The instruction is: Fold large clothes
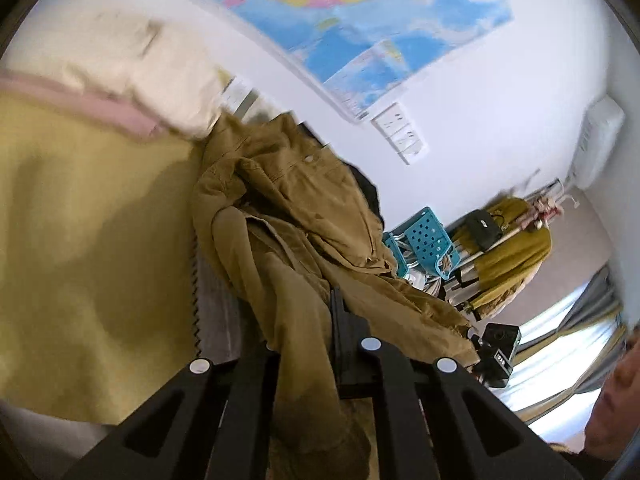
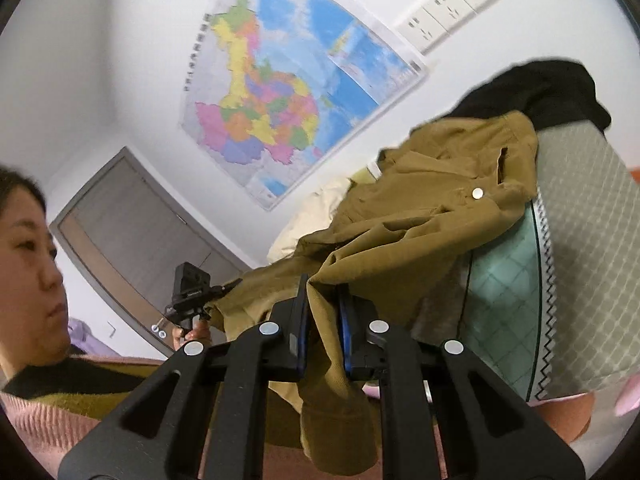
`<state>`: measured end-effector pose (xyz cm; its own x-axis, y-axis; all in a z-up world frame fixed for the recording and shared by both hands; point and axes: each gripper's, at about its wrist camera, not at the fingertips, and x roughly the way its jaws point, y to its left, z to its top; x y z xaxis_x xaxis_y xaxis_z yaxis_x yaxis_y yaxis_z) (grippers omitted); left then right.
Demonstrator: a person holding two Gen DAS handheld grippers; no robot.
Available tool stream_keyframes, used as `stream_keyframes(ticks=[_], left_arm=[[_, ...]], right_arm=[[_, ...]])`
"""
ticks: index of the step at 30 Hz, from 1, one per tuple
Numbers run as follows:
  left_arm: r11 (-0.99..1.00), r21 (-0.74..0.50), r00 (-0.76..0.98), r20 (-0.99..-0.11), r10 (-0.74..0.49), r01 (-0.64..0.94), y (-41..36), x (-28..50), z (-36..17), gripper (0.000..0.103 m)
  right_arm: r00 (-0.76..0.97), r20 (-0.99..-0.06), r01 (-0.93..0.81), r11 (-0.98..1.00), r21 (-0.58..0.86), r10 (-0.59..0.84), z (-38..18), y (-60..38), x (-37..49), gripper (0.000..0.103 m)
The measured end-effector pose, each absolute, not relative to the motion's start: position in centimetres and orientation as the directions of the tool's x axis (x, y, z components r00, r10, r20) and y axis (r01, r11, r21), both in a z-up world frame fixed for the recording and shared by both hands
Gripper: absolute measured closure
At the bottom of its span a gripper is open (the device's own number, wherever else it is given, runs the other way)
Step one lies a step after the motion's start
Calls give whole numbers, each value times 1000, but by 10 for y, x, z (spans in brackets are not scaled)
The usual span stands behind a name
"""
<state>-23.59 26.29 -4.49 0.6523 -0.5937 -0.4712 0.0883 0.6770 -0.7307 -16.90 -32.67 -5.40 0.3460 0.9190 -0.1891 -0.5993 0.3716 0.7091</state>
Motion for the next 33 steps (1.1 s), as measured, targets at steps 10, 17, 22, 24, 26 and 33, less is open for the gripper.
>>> stream_keyframes(ticks=[10, 17, 22, 24, 26, 33], left_arm=[[672, -733, 622, -478, -620, 106, 279, -177, -7, 95], [688, -724, 595, -533, -601, 47, 303, -101, 7, 93], [714, -700, 559, -590, -582, 4, 305, -48, -2, 93], [713, -701, 542, -604, -584, -13, 307, -28, -5, 93], [715, -698, 532, -615, -582, -26, 310, -11, -6, 93], [739, -669, 508, -665, -547, -80, 312, 57, -11, 91]], right_arm=[[388, -133, -589, 356, 725, 912, -7, -317, -98, 88], [476, -84, -500, 348, 793, 876, 10, -327, -13, 96], [470, -157, -487, 404, 775, 868, 7, -307, 32, 99], [476, -190, -473, 433, 768, 858, 3, -299, 49, 100], [493, -182, -442, 425, 790, 851, -2, -302, 66, 100], [522, -251, -318, 460, 829, 815, -27, -296, 142, 100]])
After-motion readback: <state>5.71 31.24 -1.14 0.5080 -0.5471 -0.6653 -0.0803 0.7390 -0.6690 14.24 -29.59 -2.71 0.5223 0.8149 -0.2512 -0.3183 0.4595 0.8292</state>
